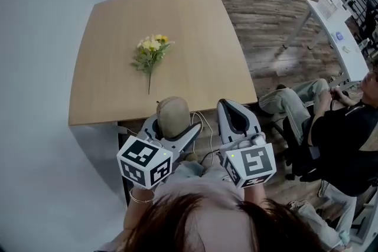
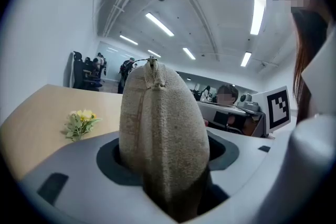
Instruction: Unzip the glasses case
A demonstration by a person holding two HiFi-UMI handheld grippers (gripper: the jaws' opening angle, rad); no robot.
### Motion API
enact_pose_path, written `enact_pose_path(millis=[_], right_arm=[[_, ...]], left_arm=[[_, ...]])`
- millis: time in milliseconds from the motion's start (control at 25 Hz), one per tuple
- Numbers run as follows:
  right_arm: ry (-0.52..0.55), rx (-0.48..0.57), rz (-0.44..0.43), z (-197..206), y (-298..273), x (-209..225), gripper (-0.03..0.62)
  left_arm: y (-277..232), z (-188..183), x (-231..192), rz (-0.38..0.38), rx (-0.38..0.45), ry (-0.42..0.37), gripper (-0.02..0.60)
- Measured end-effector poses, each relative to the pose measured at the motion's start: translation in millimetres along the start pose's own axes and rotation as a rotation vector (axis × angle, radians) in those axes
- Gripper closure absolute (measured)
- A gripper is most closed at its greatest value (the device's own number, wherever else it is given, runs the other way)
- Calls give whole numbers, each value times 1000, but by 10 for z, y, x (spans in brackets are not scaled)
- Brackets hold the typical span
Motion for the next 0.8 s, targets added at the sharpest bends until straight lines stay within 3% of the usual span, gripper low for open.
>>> enact_pose_path(millis=[800], right_arm=[[-48, -9, 11, 34, -440, 144, 580]], left_arm=[[-348, -104, -423, 47, -41, 13, 275]])
Point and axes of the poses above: the fingertips, and each gripper's own axes: y backward along the fingers, x to its right, z out of its underside, the point moved 3 cm from there along y, backward along the fingers, and after that the axes turned 3 degrees about y, right-handed, at the moved point
